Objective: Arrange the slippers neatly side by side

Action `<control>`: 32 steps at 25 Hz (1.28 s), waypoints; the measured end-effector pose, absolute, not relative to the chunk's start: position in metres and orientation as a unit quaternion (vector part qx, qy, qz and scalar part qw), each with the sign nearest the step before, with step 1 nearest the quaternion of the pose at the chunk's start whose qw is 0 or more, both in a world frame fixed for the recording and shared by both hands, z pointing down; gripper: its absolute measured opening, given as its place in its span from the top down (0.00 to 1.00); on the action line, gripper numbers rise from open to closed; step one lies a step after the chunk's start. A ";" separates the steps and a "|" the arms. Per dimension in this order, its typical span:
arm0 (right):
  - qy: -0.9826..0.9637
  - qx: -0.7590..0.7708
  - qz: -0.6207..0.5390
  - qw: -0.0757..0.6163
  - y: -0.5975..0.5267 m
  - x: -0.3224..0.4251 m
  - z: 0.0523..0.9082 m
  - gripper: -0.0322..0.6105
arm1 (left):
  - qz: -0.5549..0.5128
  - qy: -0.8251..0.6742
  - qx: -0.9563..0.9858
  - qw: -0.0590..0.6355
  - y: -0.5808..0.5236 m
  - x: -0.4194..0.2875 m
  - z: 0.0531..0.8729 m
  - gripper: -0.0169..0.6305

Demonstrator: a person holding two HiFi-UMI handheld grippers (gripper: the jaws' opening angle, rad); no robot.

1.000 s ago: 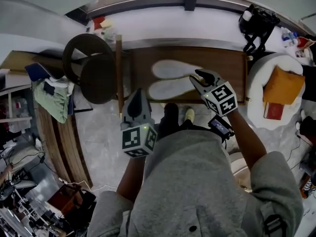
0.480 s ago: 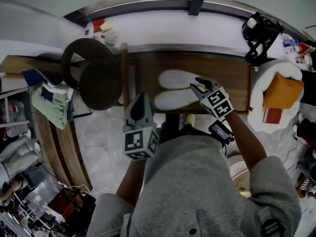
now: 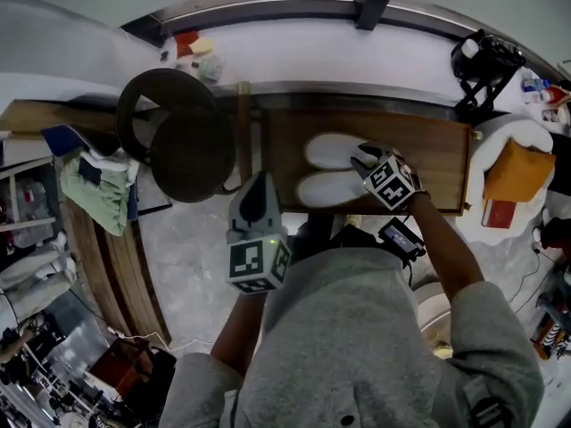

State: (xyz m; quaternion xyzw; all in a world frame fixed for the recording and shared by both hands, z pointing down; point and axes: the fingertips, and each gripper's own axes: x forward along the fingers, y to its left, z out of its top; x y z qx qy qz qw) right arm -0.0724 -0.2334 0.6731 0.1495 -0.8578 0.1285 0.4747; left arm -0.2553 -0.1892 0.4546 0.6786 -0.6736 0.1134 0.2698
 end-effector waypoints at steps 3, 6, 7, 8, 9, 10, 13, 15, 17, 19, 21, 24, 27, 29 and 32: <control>-0.853 0.141 0.134 0.485 -0.235 -0.077 0.684 0.76 | 0.113 -0.678 0.673 0.274 -0.189 -0.269 0.458 0.95; -0.851 0.125 0.136 0.492 -0.232 -0.082 0.690 0.76 | 0.114 -0.680 0.669 0.278 -0.188 -0.278 0.461 0.95; -0.850 0.120 0.136 0.495 -0.230 -0.083 0.692 0.76 | 0.114 -0.680 0.669 0.279 -0.188 -0.279 0.462 0.95; -0.848 0.116 0.136 0.499 -0.228 -0.084 0.695 0.76 | 0.114 -0.679 0.669 0.279 -0.189 -0.280 0.462 0.95; -0.845 0.112 0.137 0.504 -0.226 -0.085 0.697 0.76 | 0.115 -0.679 0.669 0.279 -0.189 -0.281 0.463 0.95; -0.842 0.110 0.136 0.511 -0.225 -0.085 0.700 0.76 | 0.115 -0.679 0.670 0.279 -0.190 -0.282 0.463 0.95; -0.837 0.112 0.122 0.522 -0.224 -0.087 0.706 0.77 | 0.113 -0.679 0.670 0.279 -0.193 -0.284 0.464 0.95; -0.838 0.112 0.117 0.522 -0.223 -0.087 0.707 0.82 | 0.113 -0.679 0.670 0.278 -0.194 -0.285 0.463 0.95; -0.840 0.110 0.110 0.519 -0.222 -0.088 0.705 0.88 | 0.112 -0.679 0.671 0.277 -0.196 -0.285 0.462 0.95; -0.844 0.112 0.106 0.514 -0.224 -0.090 0.702 0.89 | 0.112 -0.679 0.671 0.277 -0.197 -0.286 0.462 0.95; -0.849 0.119 0.105 0.504 -0.230 -0.092 0.696 0.89 | 0.113 -0.678 0.672 0.275 -0.197 -0.286 0.461 0.95; -0.853 0.139 0.103 0.493 -0.240 -0.090 0.686 0.89 | 0.114 -0.675 0.676 0.272 -0.197 -0.282 0.460 0.95; -0.854 0.162 0.111 0.481 -0.251 -0.085 0.678 0.89 | 0.113 -0.673 0.680 0.268 -0.199 -0.277 0.456 0.95; -0.855 0.175 0.114 0.475 -0.257 -0.079 0.672 0.89 | 0.112 -0.671 0.683 0.265 -0.200 -0.272 0.453 0.95; -0.855 0.196 0.122 0.464 -0.264 -0.068 0.664 0.89 | 0.112 -0.668 0.688 0.259 -0.202 -0.263 0.448 0.95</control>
